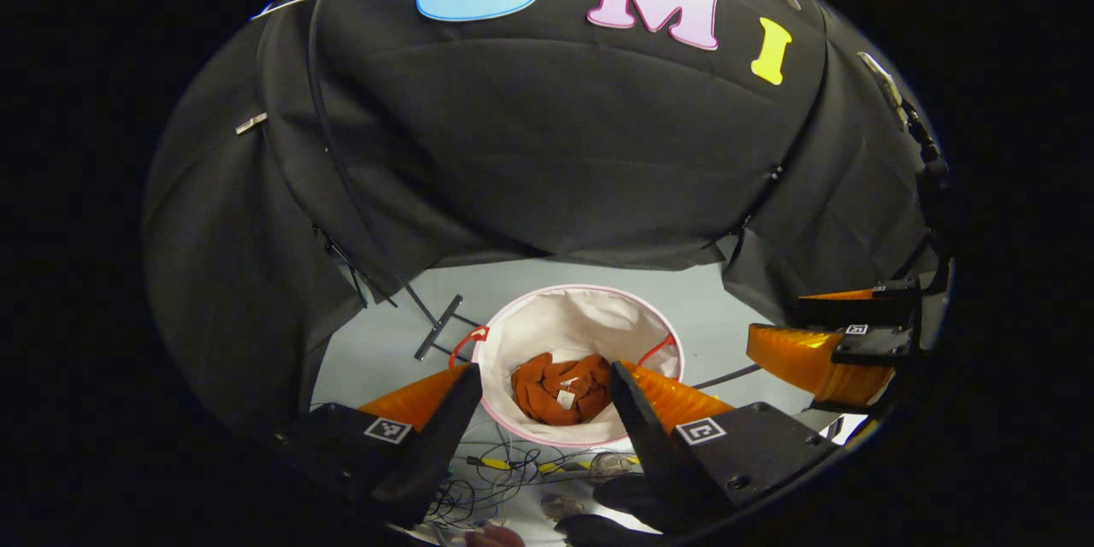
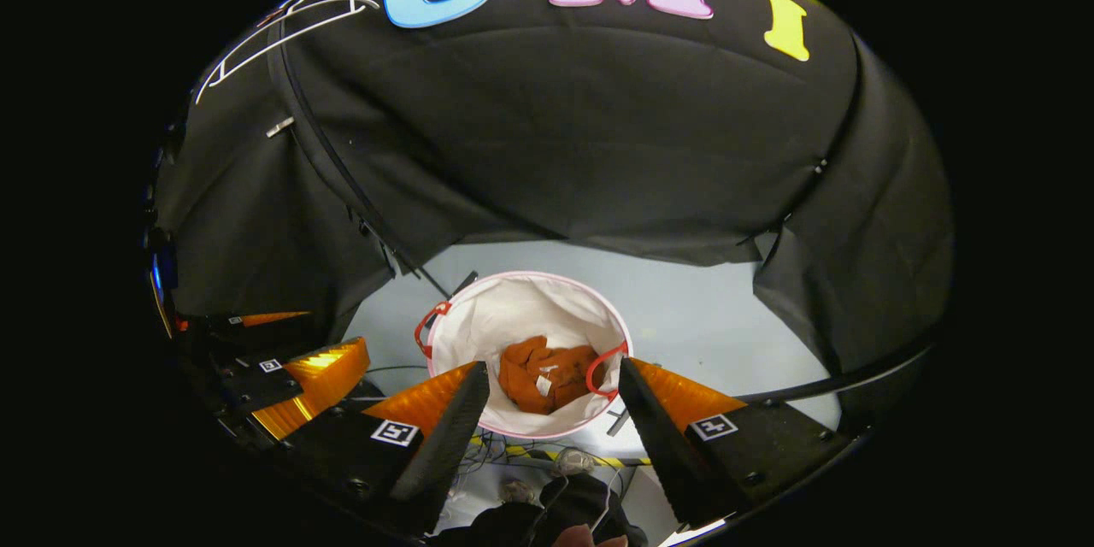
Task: Grasp the clothes on the hanger with both hands and then place them into the laundry hamper below.
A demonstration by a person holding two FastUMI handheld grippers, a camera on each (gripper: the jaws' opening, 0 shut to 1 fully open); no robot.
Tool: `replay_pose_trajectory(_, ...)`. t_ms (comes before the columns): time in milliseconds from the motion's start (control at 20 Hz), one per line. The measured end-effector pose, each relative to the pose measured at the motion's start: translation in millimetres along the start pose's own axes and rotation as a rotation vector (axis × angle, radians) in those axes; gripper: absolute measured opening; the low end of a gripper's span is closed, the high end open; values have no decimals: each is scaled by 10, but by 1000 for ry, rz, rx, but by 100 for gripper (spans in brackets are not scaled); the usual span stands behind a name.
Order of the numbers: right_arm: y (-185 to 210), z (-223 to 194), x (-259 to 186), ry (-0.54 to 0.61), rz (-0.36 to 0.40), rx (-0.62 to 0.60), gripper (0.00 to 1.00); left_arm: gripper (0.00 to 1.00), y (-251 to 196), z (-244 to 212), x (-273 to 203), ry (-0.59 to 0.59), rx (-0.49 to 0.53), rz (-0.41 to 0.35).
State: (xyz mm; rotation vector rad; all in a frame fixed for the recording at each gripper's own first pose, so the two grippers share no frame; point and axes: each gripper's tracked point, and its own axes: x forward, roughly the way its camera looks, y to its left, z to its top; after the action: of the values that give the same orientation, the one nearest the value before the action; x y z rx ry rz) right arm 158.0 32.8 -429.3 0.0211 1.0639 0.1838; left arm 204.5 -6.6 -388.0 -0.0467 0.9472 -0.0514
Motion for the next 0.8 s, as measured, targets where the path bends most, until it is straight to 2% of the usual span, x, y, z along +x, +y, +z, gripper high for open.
replay_pose_trajectory(450,169,475,-1098,-289,-95,13,99,96,182,563,-1143,-268,41,56)
replay_pose_trajectory(650,313,626,-1581,-435,-143,13,99,96,103,897,-1788,-446,61,35)
replay_pose_trajectory(800,377,872,-2113,-546,-174,13,99,96,59,952,-2147,-515,53,2)
